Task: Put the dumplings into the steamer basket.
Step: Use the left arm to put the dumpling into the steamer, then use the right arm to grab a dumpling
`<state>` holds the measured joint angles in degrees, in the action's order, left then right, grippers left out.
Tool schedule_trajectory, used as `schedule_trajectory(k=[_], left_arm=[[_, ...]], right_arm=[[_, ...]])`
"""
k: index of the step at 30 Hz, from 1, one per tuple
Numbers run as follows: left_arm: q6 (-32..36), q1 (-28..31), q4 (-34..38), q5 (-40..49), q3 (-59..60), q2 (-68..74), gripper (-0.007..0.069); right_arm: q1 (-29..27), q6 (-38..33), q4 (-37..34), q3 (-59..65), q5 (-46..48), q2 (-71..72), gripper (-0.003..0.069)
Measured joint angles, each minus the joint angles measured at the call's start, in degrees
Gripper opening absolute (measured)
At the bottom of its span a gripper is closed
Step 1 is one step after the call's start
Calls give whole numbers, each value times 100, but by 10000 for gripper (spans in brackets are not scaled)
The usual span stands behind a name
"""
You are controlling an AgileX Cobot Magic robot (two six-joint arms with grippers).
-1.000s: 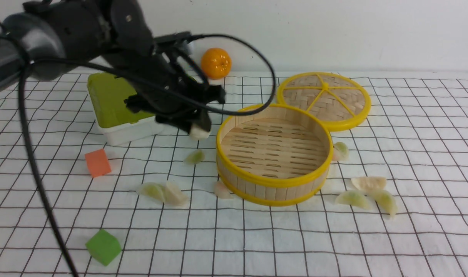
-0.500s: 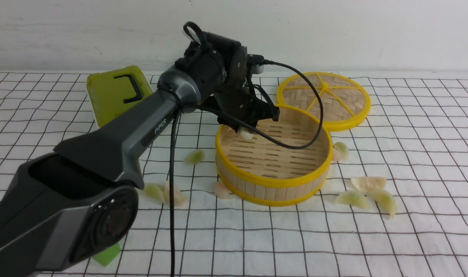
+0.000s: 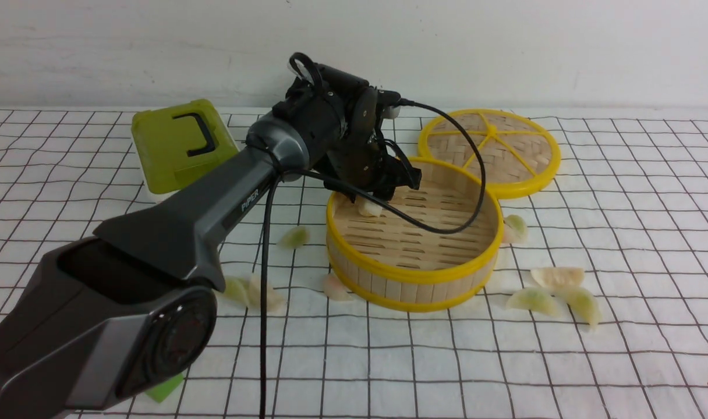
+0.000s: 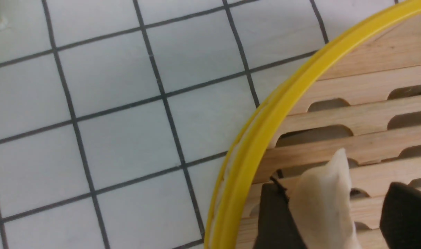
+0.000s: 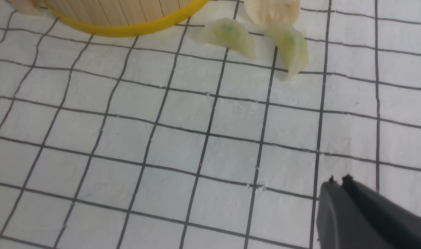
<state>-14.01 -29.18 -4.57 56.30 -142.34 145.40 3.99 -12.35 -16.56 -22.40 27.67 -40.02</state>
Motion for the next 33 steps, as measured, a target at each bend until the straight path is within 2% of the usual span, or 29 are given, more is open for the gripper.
schedule_trajectory(k=[6, 10, 14, 15, 17, 19, 24, 29, 33], left_arm=[[-6, 0, 410, 541, 5, -441, 426], [317, 0, 425, 1189, -15, -1292, 406], [452, 58, 419, 1478, -58, -2137, 382], [453, 62, 414, 1478, -58, -2198, 379], [453, 114, 386, 1478, 26, -2497, 368], [457, 141, 368, 1478, 178, -2709, 360], [452, 171, 198, 1478, 817, -3351, 344], [452, 171, -156, 1478, 1958, -4113, 337], [452, 171, -553, 1478, 3564, -4705, 337]], right_arm=[[0, -69, 23, -210, 631, -7, 46], [0, -339, 27, -716, 1097, -276, 130], [0, -641, -65, -1505, 1145, -1292, 303], [0, -662, -70, -1546, 1145, -1418, 311], [0, -775, -106, -2066, 1165, -2238, 402], [0, -893, -106, -2555, 1186, -2973, 445], [0, -1112, -83, -3639, 1191, -4370, 468], [0, -1209, 54, -4992, 1402, -5822, 470], [33, -1683, 97, -6063, 2076, -6996, 470]])
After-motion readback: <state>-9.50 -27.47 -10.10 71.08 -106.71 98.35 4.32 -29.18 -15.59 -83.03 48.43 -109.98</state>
